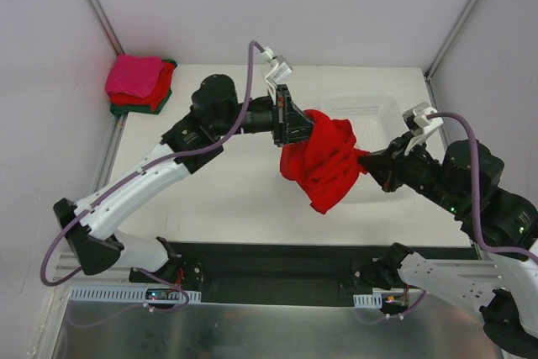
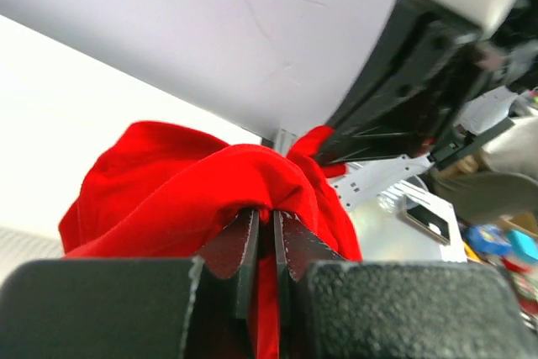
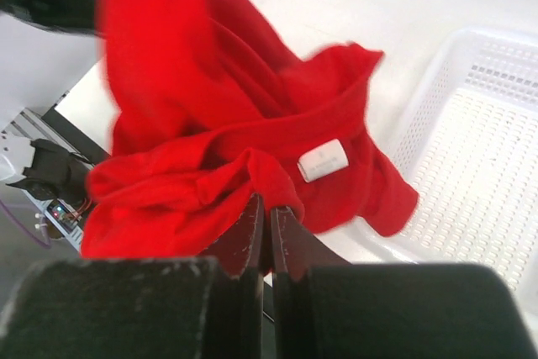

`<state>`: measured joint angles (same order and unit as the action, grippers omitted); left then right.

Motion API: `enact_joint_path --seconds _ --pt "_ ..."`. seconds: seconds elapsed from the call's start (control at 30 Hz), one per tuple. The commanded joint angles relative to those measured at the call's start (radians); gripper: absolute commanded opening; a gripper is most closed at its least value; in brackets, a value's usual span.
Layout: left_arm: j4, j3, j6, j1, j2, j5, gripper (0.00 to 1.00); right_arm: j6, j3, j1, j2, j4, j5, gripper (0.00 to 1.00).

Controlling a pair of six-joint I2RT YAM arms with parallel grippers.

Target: Fold and stack the t-shirts

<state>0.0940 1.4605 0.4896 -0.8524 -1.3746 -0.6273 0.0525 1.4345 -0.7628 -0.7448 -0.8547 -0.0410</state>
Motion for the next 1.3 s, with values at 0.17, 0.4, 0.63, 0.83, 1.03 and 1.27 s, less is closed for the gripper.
enact_joint_path --seconds 0.17,0.4,0.63,0.83,1.03,1.27 --pt "-0.241 -0.1 -0.163 -0.011 0.367 0.346 0.0 0.007 -0.075 -0.003 -0.024 0.063 -0.014 0.01" --pt "-0.347 -0.256 -0.163 -0.01 0.517 0.532 0.0 -0.008 -0.166 -0.003 -0.09 0.089 -0.033 0.02" --pt "-0.335 -0.42 -0.109 -0.011 0.476 0.566 0.0 -0.026 -0.302 -0.003 -0.195 0.157 -0.019 0.23" --pt "-0.31 -0.503 -0.108 -0.011 0.439 0.653 0.0 -0.043 -0.359 -0.003 -0.286 0.184 -0.089 0.85" --pt "-0.312 -0.546 -0.105 -0.01 0.422 0.709 0.0 -0.077 -0.348 -0.004 -0.309 0.186 -0.206 0.9" --pt "-0.304 -0.563 -0.091 -0.011 0.398 0.692 0.0 -0.1 -0.356 -0.004 -0.399 0.187 -0.306 0.9"
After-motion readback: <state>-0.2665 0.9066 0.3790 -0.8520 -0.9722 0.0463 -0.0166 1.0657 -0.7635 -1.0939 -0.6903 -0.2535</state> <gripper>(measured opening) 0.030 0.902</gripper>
